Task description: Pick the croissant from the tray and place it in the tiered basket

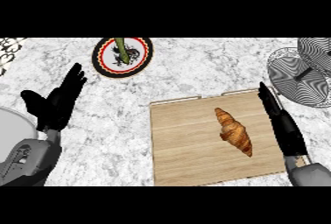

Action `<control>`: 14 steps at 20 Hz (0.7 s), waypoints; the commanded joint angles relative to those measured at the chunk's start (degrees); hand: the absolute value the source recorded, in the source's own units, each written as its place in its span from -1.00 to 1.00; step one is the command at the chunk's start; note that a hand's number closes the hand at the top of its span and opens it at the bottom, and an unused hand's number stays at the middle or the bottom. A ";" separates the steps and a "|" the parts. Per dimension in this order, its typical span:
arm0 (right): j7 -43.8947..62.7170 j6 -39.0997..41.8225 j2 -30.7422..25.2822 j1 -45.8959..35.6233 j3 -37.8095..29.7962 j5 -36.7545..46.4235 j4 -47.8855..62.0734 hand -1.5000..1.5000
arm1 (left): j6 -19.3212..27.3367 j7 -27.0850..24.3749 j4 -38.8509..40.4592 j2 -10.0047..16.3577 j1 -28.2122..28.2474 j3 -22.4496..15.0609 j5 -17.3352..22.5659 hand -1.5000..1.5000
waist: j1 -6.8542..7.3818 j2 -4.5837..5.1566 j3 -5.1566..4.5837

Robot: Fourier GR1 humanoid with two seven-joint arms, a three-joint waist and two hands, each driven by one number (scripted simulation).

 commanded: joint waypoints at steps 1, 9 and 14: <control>0.57 0.58 0.03 -1.58 -1.77 1.24 -2.57 1.00 | 0.93 0.79 -2.21 0.22 4.88 0.40 -1.61 0.00 | -0.24 -0.85 -0.77; 10.49 -17.05 -2.14 -5.98 -20.23 -2.29 -3.41 -1.00 | 9.18 0.27 0.86 -5.29 15.43 -4.06 -6.08 0.00 | -1.67 -1.38 -0.80; 6.17 -15.53 1.64 -1.55 -18.89 -3.95 -16.21 -1.00 | 12.87 -0.33 -5.16 -8.03 21.51 -7.87 -9.99 0.00 | -0.65 -1.09 -0.77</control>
